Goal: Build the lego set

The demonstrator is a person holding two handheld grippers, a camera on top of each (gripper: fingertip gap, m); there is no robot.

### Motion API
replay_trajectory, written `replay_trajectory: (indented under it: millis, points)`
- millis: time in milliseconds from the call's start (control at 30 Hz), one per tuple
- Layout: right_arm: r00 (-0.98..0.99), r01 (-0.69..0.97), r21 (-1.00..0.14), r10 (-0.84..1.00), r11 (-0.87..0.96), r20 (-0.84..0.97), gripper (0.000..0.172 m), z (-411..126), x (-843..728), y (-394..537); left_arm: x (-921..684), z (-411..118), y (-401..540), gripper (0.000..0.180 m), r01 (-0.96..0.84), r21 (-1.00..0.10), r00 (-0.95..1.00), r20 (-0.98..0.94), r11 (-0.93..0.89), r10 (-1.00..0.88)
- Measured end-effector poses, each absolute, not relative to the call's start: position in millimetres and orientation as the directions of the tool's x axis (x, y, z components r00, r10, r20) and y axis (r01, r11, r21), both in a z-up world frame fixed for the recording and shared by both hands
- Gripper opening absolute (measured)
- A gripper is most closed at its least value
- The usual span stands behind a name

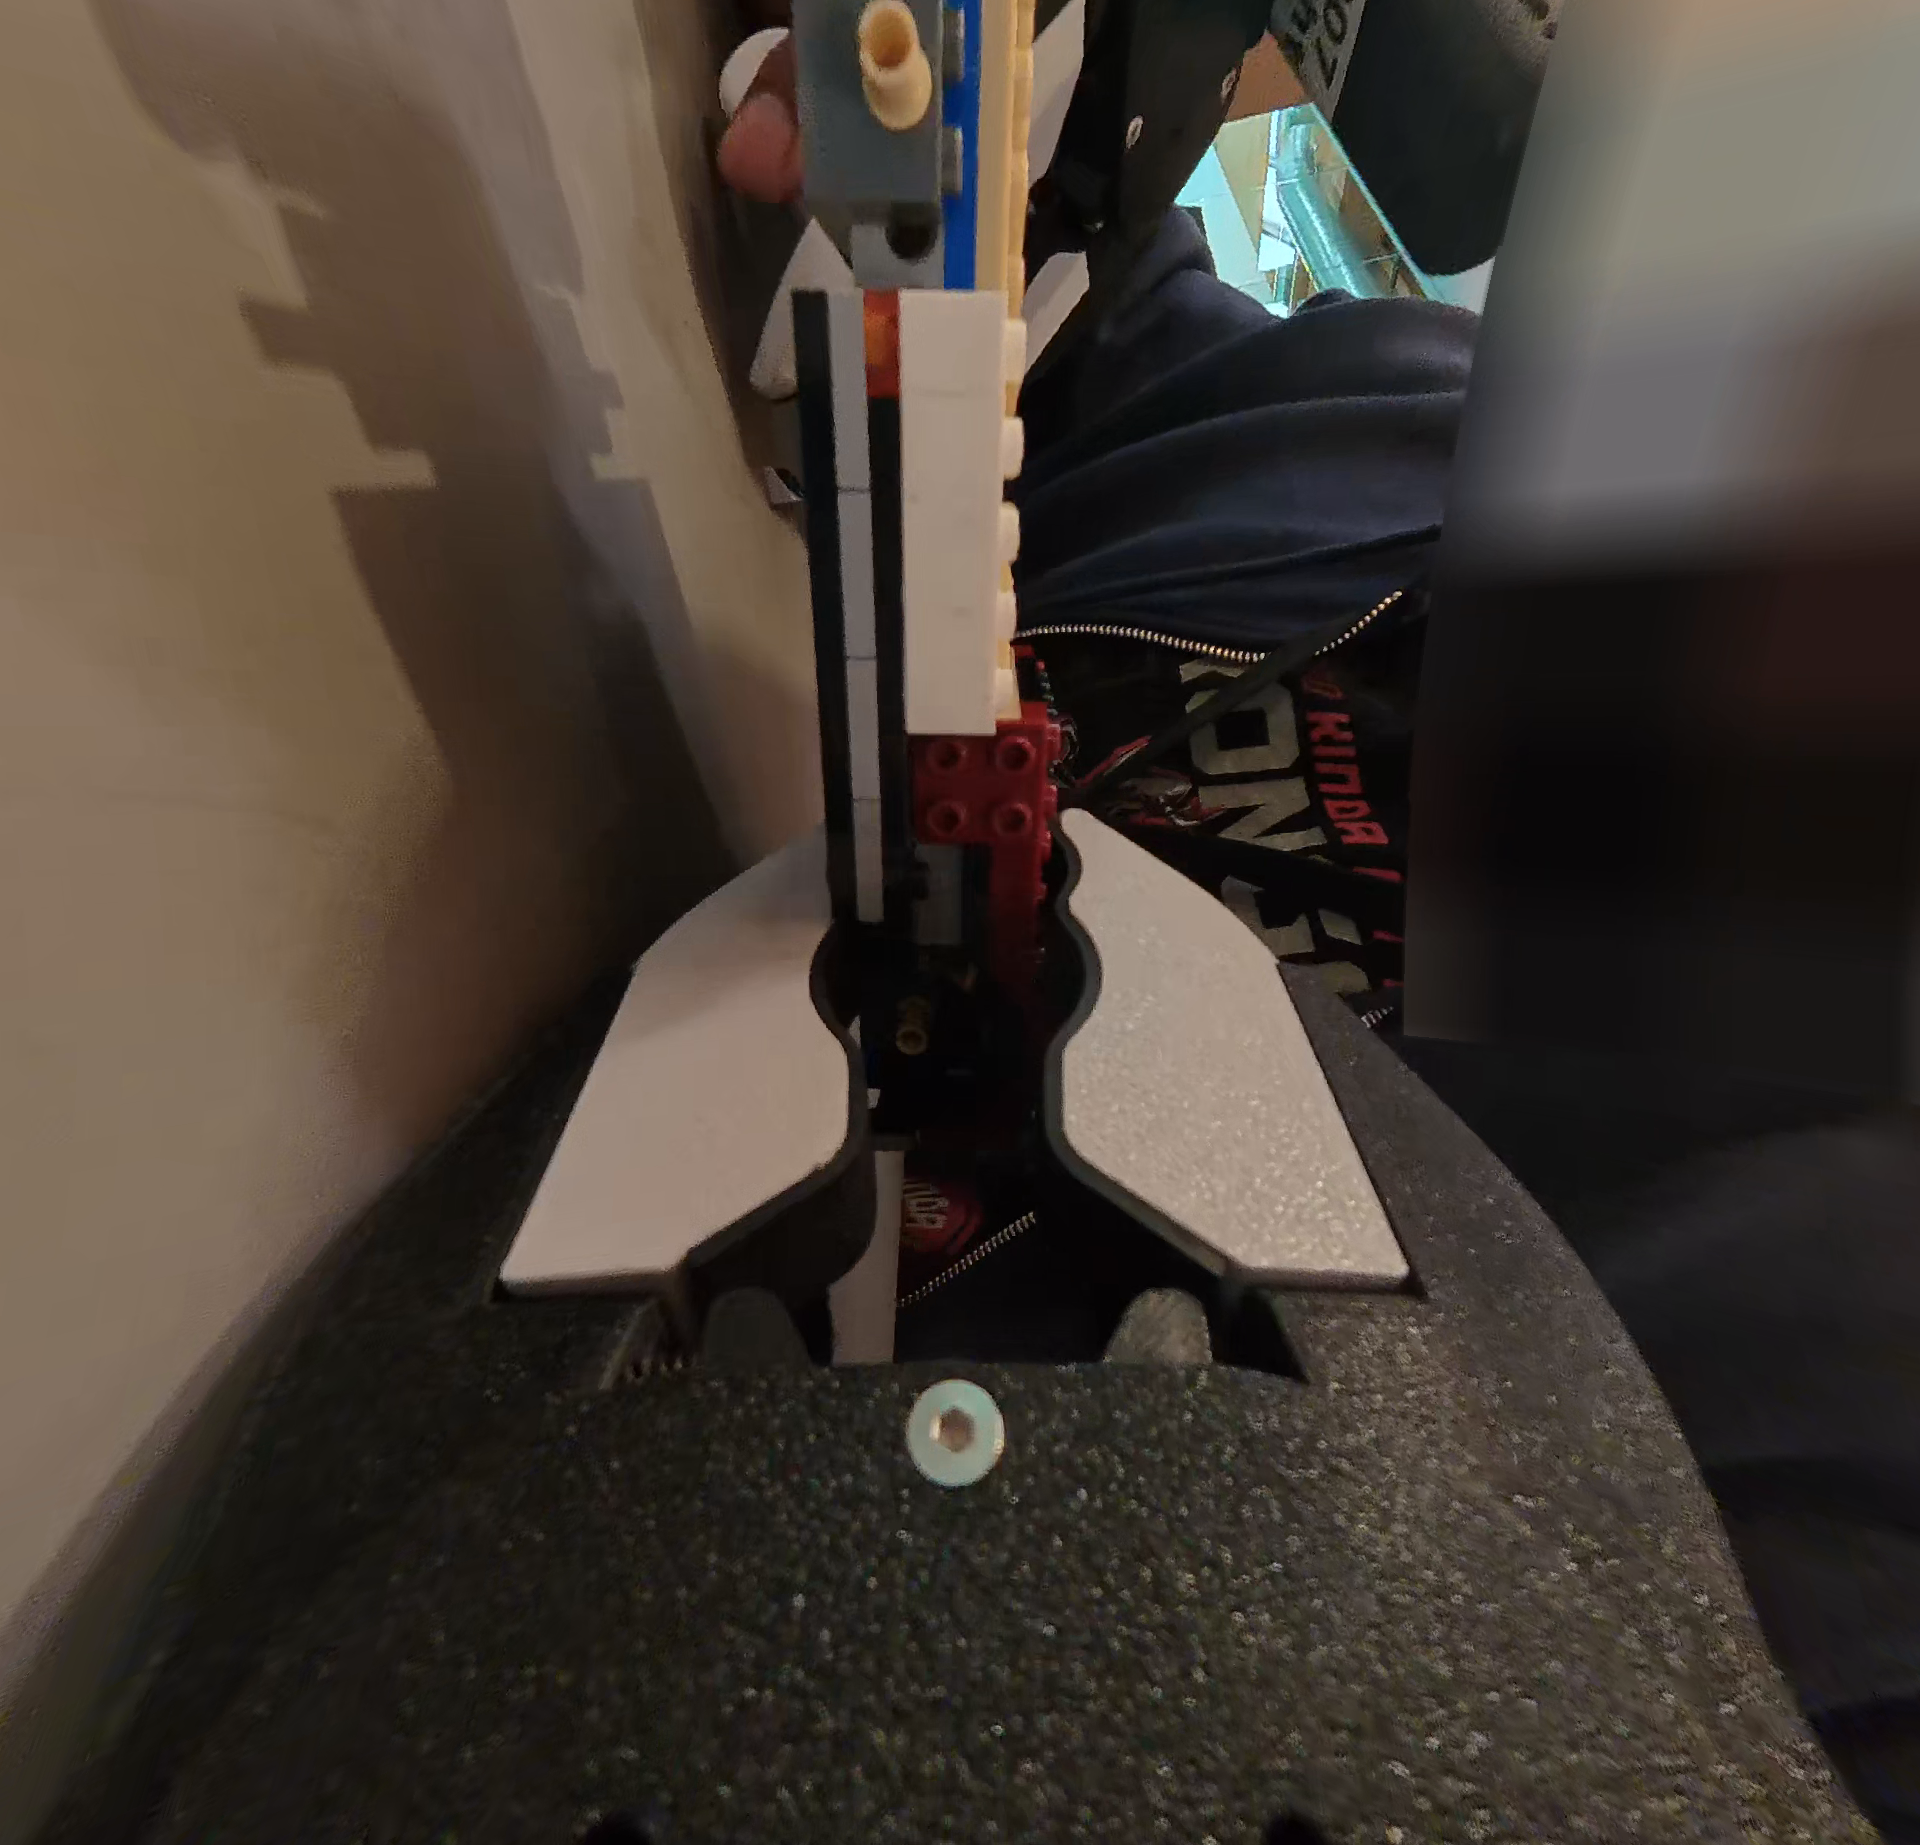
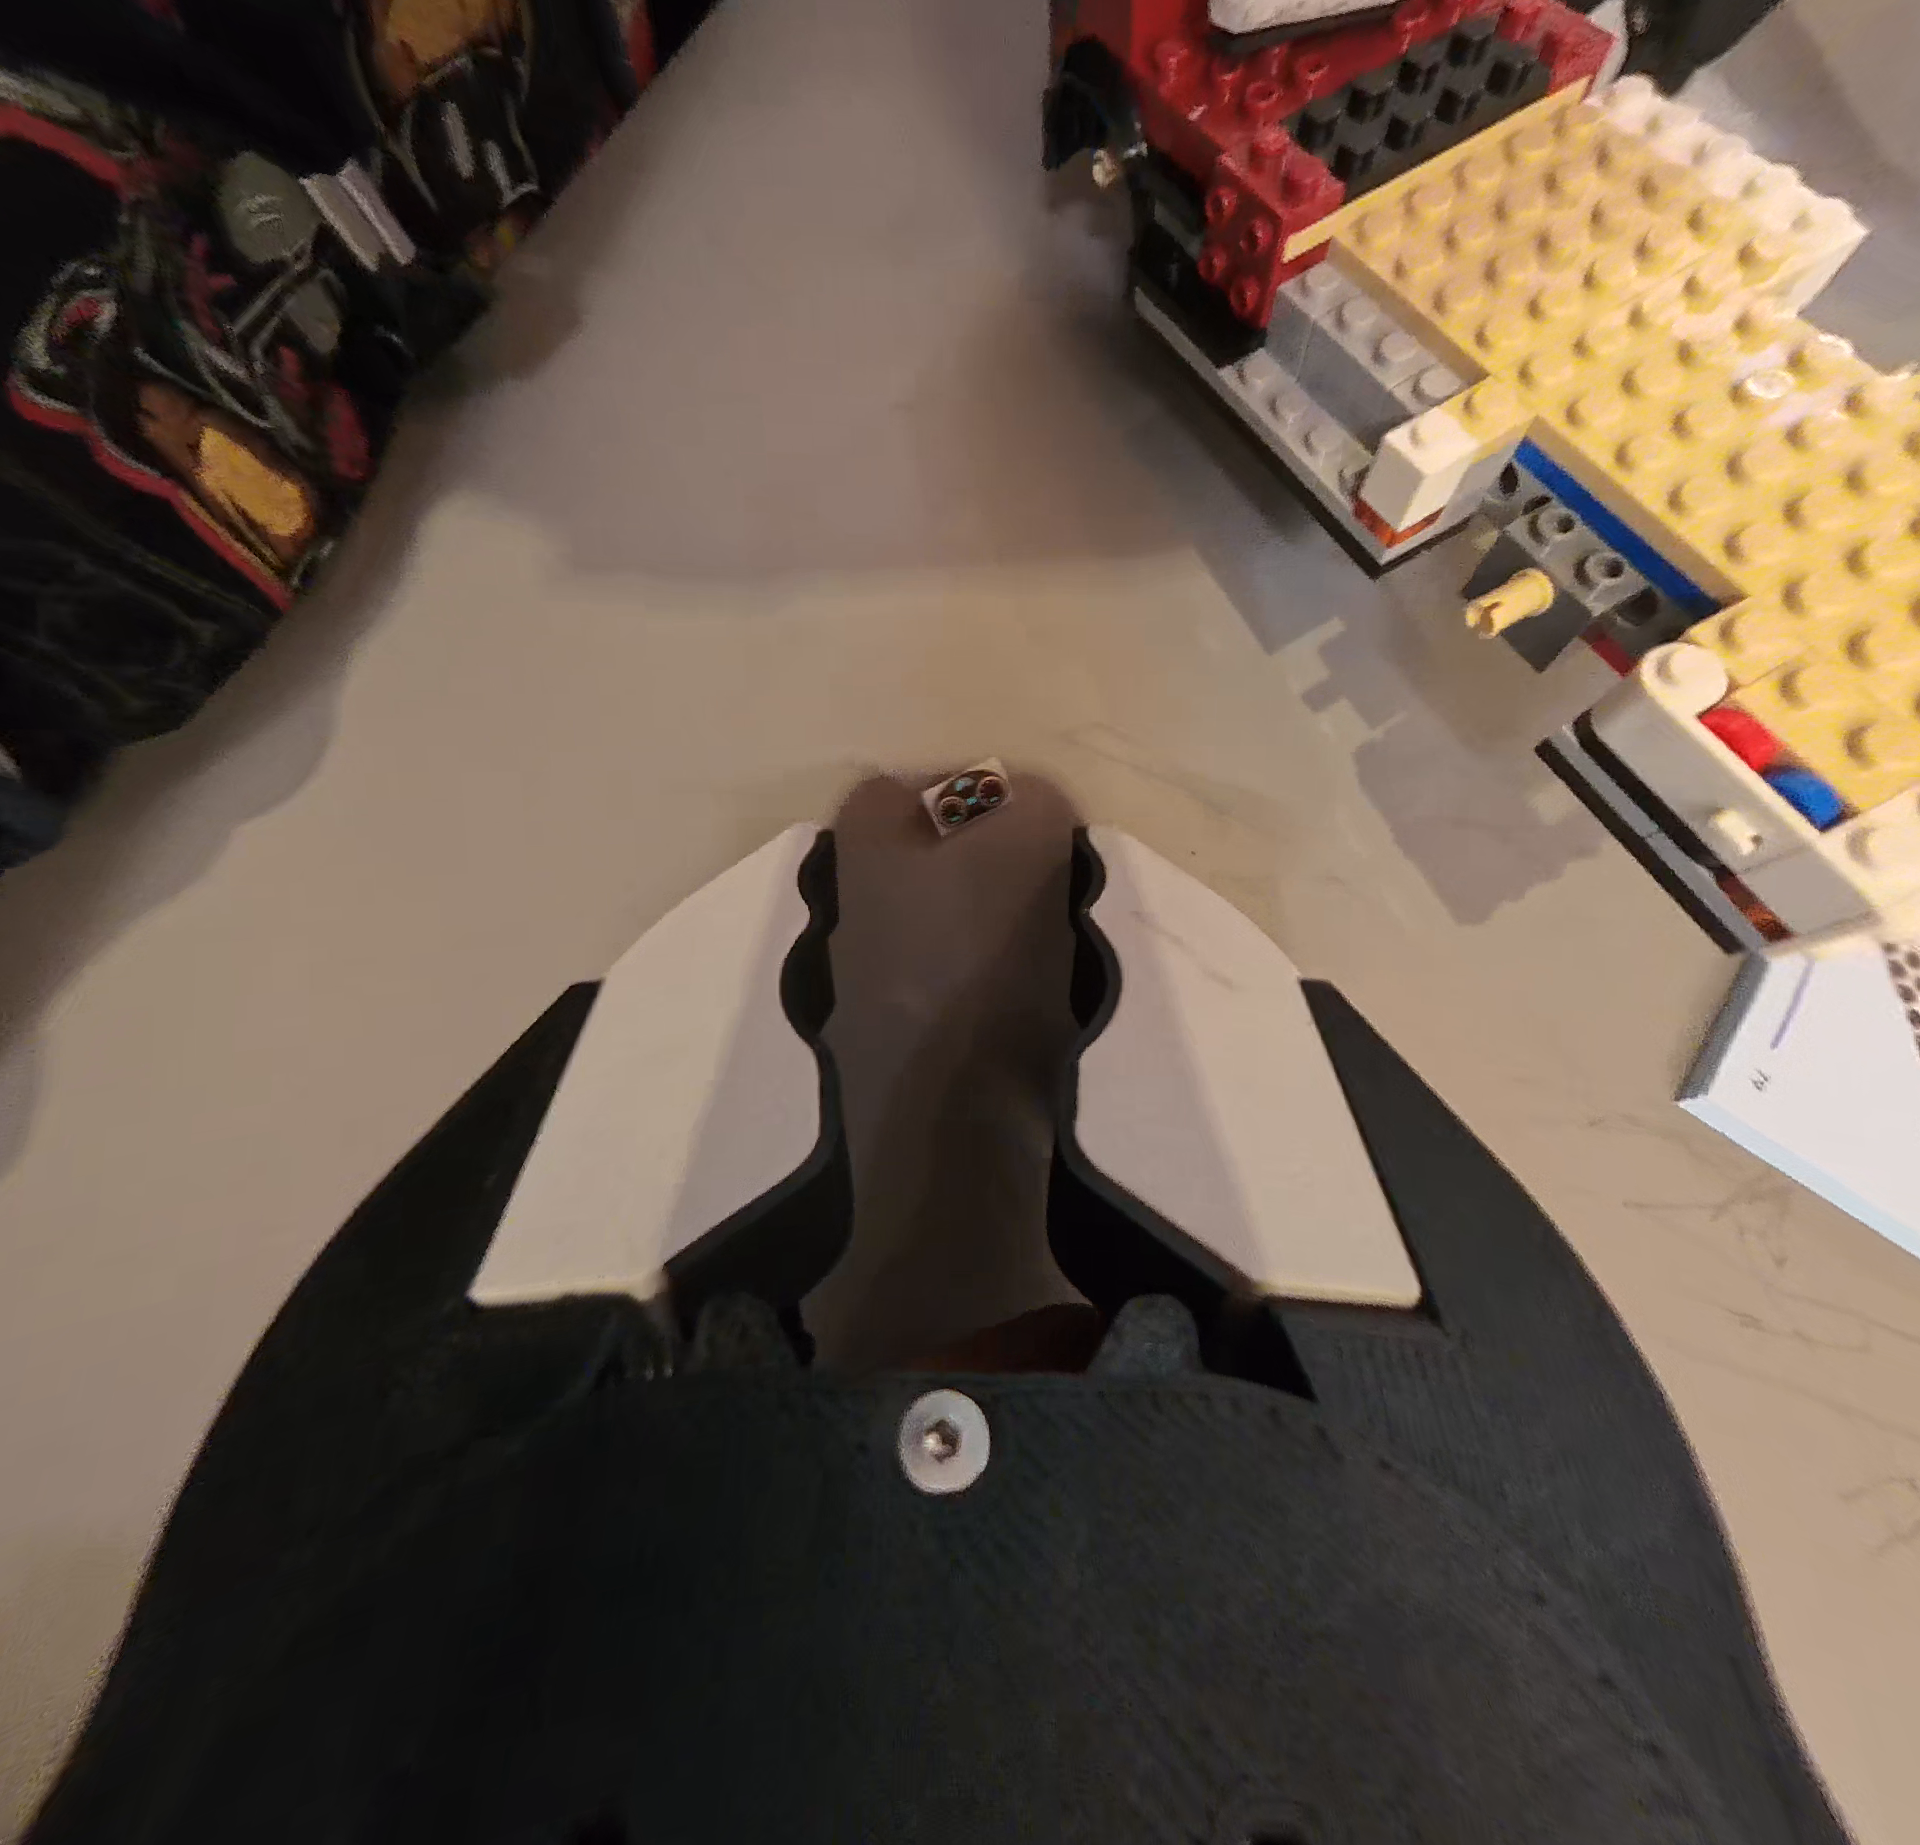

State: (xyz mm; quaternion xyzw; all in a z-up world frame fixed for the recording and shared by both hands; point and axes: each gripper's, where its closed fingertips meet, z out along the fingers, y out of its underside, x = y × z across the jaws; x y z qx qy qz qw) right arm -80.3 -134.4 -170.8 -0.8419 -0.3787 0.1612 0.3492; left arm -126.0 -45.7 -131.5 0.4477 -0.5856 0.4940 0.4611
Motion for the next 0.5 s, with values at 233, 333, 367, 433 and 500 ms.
replay_trajectory:
  millis: [233,333,367,433,500]
  points:
    - [0.639,0.553,-0.696,0.769,-0.459,0.001,0.043,-174,-77,-131,-125,-132,-46,0.033,-0.982,-0.152,-0.16,0.985,0.114,-0.064]
    - [0.629,0.564,-0.697,0.777,-0.443,0.015,0.041,-174,-78,-128,-124,-133,-46,0.033,-0.984,-0.142,-0.15,0.986,0.111,-0.068]
    - [0.625,0.568,-0.697,0.78,-0.438,0.019,0.041,-174,-78,-127,-124,-133,-46,0.033,-0.985,-0.137,-0.145,0.987,0.109,-0.068]
    - [0.618,0.571,-0.697,0.786,-0.434,0.017,0.04,-174,-78,-125,-122,-134,-46,0.033,-0.987,-0.12,-0.128,0.989,0.103,-0.07]
    - [0.61,0.569,-0.695,0.793,-0.439,-0.001,0.039,-174,-78,-124,-121,-134,-46,0.033,-0.989,-0.112,-0.119,0.99,0.099,-0.071]
